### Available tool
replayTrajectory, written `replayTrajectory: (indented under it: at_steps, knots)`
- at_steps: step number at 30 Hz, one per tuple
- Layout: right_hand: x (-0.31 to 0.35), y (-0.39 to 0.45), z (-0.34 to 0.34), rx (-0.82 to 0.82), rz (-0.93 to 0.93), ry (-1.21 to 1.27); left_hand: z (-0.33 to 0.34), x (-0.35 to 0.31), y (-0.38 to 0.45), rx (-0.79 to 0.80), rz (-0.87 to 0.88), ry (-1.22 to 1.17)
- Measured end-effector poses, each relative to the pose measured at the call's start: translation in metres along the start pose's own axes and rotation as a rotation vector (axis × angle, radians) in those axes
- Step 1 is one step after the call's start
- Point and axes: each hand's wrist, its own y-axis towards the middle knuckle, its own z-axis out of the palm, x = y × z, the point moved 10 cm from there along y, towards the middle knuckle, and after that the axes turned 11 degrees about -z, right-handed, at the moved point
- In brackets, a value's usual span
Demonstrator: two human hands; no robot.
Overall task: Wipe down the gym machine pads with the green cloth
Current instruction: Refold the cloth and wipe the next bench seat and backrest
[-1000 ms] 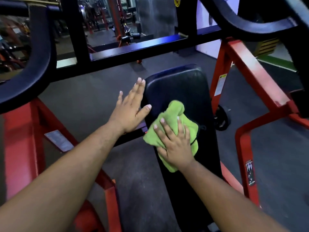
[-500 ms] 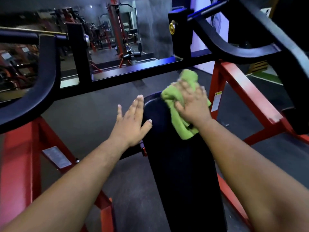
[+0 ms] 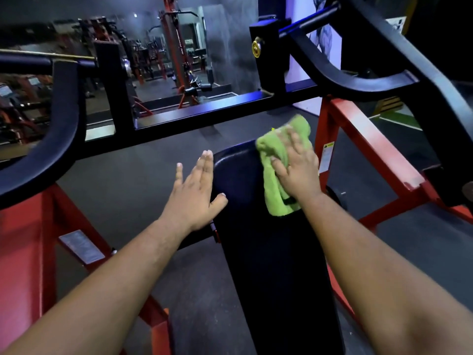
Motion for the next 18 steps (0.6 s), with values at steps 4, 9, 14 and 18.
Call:
replayTrajectory:
  at_steps: [4,9,14,18]
  knots:
    - [0.046,-0.026,0.020,-0.014,0.154,-0.010,-0.005,0.005,0.006,0.001,-0.025,-0.195]
    - [0.135,0.002,0.032,0.102,-0.198,-0.108,-0.009,0.008,0.010,0.046,-0.022,-0.286]
    - [0.113,-0.073,0.047,0.065,-0.197,-0.121,0.004,-0.006,0.004,0.137,-0.017,-0.135]
    - [0.071,-0.141,0.061,0.127,-0.132,-0.138,0.008,-0.013,-0.003,-0.021,0.014,0.111]
